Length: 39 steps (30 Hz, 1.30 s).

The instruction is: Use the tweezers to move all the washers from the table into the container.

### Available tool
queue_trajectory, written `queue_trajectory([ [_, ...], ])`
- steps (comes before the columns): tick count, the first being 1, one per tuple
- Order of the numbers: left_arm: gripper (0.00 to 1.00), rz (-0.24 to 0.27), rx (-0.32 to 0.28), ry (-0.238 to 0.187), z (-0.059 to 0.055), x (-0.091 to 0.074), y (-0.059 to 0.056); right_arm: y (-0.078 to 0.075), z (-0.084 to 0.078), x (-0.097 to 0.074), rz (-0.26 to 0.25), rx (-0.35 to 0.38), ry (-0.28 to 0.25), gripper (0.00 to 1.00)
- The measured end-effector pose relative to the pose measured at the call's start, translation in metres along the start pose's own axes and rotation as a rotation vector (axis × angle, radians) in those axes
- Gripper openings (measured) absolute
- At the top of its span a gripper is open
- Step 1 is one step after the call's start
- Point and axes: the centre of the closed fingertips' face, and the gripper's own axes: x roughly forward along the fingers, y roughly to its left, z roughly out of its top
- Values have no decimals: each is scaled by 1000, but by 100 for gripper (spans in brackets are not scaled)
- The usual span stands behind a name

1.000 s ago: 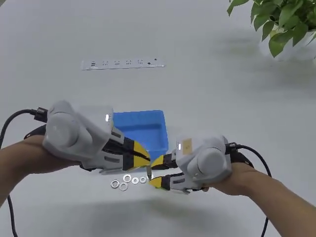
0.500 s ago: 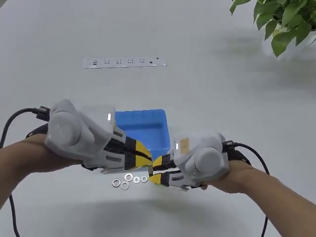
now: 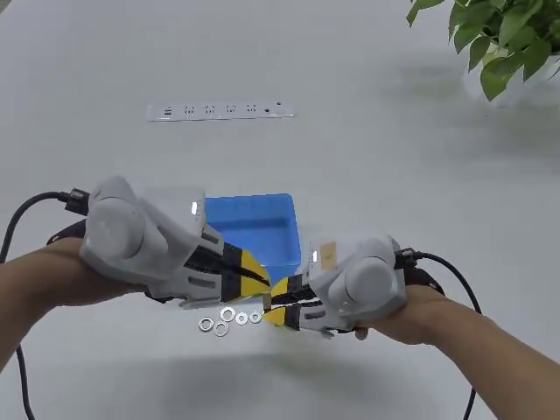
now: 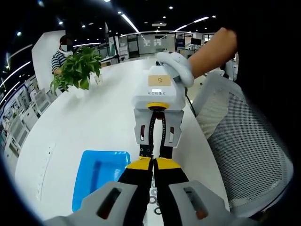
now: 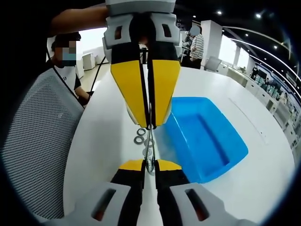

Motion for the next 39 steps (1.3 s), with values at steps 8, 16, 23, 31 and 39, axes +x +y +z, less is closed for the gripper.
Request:
queue_trajectory([
  [8,5,4,9,4,0,0,0,0,0,0,-4,5,1,9],
  [16,6,7,10,2,0,-1,0,1,0,-1,-8,9,1,9],
  [23,6,17,-4,-21,4,-4,2,-1,2,-6,-19,11,-9,9],
  [31,19,29,-64,-43,5,-11,3,-3,8,-14,-30,6,-18,9],
  [39,37,79,-187,-59,-6,-22,2,-8,17,-26,-39,-18,-21,9],
])
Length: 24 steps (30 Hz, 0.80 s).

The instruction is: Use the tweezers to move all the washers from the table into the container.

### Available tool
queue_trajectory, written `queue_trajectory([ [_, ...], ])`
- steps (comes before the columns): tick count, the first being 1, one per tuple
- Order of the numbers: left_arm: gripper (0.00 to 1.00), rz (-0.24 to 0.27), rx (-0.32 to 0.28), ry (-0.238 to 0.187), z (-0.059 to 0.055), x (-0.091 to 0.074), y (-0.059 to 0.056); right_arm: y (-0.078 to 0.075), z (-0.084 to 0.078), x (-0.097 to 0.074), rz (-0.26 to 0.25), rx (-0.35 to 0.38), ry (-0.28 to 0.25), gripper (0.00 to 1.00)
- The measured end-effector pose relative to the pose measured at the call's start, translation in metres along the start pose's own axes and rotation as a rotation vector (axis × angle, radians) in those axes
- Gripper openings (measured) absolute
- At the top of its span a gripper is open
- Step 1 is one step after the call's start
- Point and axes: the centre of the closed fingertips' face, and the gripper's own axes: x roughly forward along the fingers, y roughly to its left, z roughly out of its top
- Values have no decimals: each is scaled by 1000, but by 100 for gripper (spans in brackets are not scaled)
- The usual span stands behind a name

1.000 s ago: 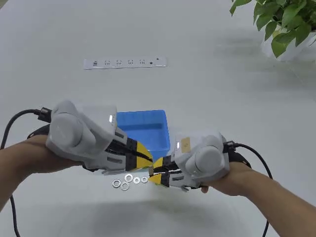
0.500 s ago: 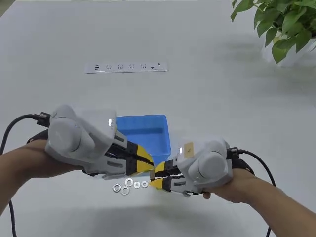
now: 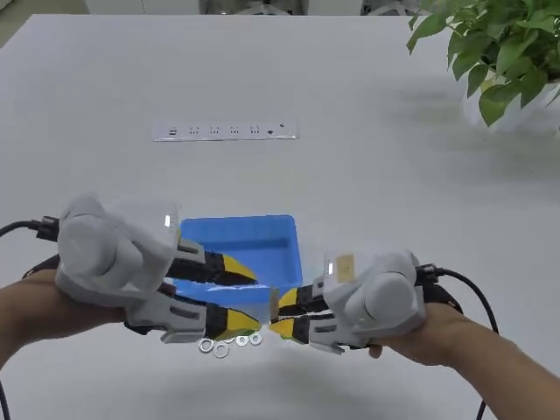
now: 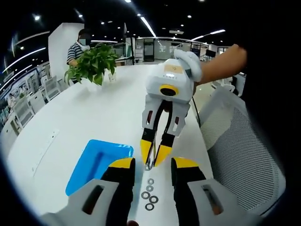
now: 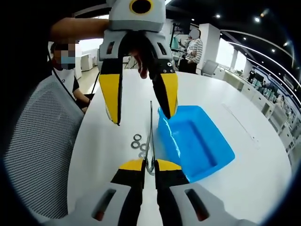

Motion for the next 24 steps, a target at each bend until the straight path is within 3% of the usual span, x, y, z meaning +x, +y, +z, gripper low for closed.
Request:
queue_trajectory([
  [5,51,36,-55,-17,-4,-6,1,-4,8,-5,-3,-7,-9,9],
  [15,71,105,-121,-54,-6,-24,7,-12,31,-15,3,-45,-30,9],
  [24,90,164,-144,-72,-6,-36,13,-31,48,-20,-9,-89,-39,9],
])
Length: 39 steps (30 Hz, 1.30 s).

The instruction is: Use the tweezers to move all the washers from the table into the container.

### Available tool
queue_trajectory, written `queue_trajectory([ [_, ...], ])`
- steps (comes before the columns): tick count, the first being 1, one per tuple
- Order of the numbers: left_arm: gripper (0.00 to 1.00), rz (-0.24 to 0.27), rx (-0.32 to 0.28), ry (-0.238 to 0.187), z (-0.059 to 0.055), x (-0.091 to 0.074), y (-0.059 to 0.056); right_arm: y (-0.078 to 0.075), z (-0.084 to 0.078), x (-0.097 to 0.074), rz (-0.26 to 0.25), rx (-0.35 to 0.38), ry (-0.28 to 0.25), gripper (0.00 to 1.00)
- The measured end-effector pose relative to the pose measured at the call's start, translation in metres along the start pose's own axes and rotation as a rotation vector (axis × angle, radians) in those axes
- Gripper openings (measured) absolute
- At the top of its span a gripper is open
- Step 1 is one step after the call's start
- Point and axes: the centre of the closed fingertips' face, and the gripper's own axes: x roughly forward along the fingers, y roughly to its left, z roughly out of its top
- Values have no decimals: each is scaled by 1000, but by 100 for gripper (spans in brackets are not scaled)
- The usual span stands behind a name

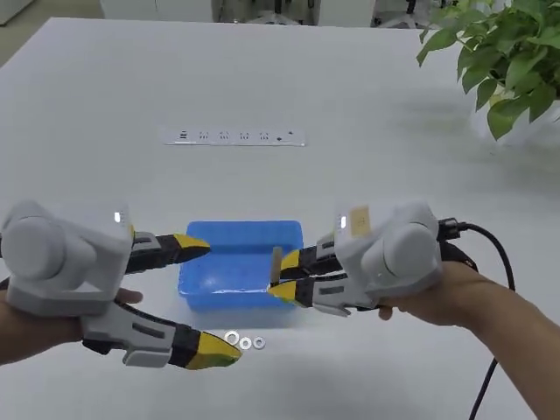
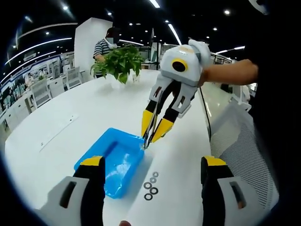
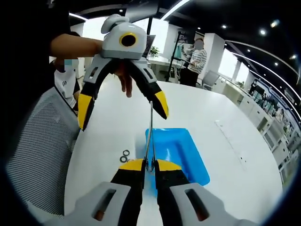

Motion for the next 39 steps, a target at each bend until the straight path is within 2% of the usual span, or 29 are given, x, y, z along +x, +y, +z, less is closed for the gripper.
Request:
queue_trajectory([
  [7,99,33,-16,-4,-1,-5,6,-17,3,5,-12,-25,-4,9],
  [14,99,55,-22,-8,-1,-9,12,-30,1,12,-16,-58,-6,10],
  [22,99,70,-21,-25,4,-11,19,-39,-2,21,-9,-50,-21,10],
  [39,99,53,-22,-33,9,-5,32,-51,-26,48,16,-34,2,10],
])
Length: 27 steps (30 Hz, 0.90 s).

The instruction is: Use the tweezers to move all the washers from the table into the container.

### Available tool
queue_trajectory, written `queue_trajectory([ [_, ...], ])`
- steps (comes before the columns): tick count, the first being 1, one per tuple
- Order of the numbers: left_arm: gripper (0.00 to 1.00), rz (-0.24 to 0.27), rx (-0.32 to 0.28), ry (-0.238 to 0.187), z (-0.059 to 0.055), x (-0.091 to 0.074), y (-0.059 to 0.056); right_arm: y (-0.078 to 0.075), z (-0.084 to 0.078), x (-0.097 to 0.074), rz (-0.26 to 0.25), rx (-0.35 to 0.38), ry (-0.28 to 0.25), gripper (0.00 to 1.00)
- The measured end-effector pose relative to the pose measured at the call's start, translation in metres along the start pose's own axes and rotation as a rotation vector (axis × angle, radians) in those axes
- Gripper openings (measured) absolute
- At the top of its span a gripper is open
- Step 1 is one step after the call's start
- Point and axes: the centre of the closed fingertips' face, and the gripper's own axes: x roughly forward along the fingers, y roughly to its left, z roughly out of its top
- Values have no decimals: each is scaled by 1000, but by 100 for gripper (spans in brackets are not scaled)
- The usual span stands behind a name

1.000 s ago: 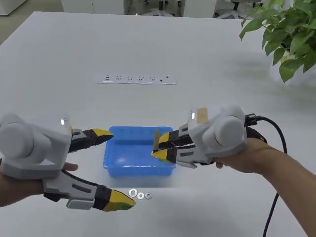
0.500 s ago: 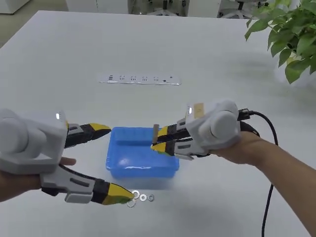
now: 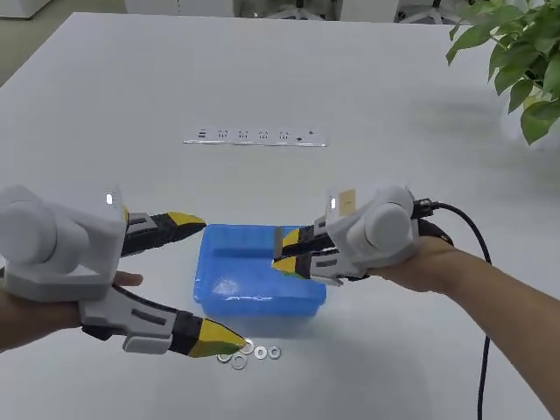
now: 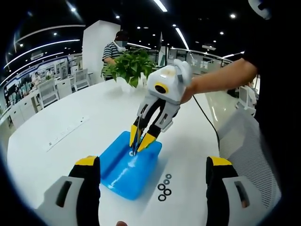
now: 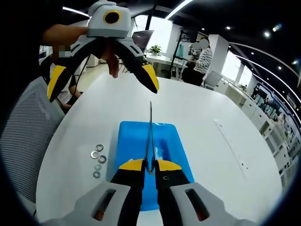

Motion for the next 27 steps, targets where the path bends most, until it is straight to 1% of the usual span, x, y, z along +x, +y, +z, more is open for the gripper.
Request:
queue_trajectory([
  [7,99,-3,3,-13,3,4,6,-1,-7,9,1,23,-4,10],
  [13,98,-7,2,-9,1,7,11,4,-14,16,15,37,2,10],
  [17,96,-11,9,-10,2,10,14,6,-17,19,23,42,7,10],
  [21,87,-20,22,-13,3,15,16,7,-20,21,30,48,9,10],
  [24,77,-25,43,-12,5,19,18,8,-22,24,35,55,13,10],
  [27,66,-44,57,-7,6,24,20,8,-24,25,38,61,16,10],
])
